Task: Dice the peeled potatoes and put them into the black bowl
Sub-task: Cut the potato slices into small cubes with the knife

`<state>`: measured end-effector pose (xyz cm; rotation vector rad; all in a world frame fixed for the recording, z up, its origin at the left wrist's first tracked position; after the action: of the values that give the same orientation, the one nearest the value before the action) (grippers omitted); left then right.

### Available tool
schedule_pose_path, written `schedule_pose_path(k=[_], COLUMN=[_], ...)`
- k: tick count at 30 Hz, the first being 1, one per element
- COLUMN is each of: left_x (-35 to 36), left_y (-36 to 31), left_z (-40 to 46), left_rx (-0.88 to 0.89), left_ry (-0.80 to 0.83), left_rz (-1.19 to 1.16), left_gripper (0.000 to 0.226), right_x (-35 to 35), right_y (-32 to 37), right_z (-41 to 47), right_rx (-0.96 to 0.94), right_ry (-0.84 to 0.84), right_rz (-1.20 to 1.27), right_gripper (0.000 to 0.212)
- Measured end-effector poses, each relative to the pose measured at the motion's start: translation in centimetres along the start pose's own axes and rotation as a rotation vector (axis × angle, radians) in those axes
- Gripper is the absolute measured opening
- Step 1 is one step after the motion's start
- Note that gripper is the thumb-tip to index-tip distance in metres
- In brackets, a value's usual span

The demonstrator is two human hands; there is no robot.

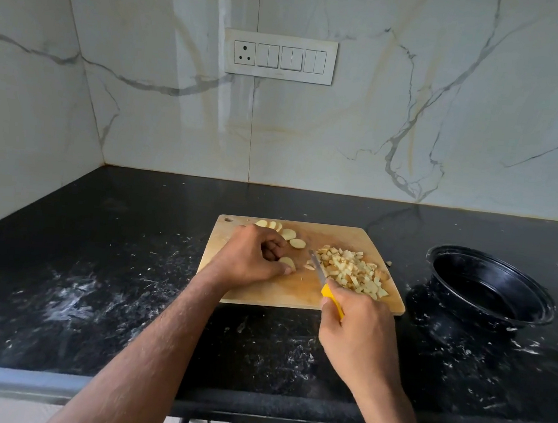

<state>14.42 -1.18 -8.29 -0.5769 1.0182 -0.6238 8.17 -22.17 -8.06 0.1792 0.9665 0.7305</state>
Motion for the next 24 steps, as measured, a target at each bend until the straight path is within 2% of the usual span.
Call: schedule_pose_path(k=[5,15,24], left_x=[0.4,0.5,0.7], left_y=[-0.3,-0.3,-0.4], left_z=[0.1,0.1,0.2], left_rx=[0.002,-0.059,-0.040], left_ry=[-0.020,-0.054,-0.040], left_rz=[0.011,0.012,0.053], left_gripper=[0.034,0.037,0.039], right_x=[0.8,1.1,1.4], right_y=[1.5,1.5,1.5], right_z=[-0.6,-0.6,-0.5], right_rx=[-0.105,-0.130,-0.111], right_ry=[0.048,0.069,0.140], right_rz=[-0.052,-0.051,-0.040], right_gripper=[0.033,0.035,0.036])
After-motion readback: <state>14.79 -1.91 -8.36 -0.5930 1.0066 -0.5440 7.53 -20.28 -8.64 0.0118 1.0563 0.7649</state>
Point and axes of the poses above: each hand's wrist, its own z-axis towards the middle knuckle, its own x-axis out of the palm, y = z × x, the point moved 5 cm from there along z, towards the middle knuckle, and after that the axes turned 7 degrees about -y, right-handed, at the moved point
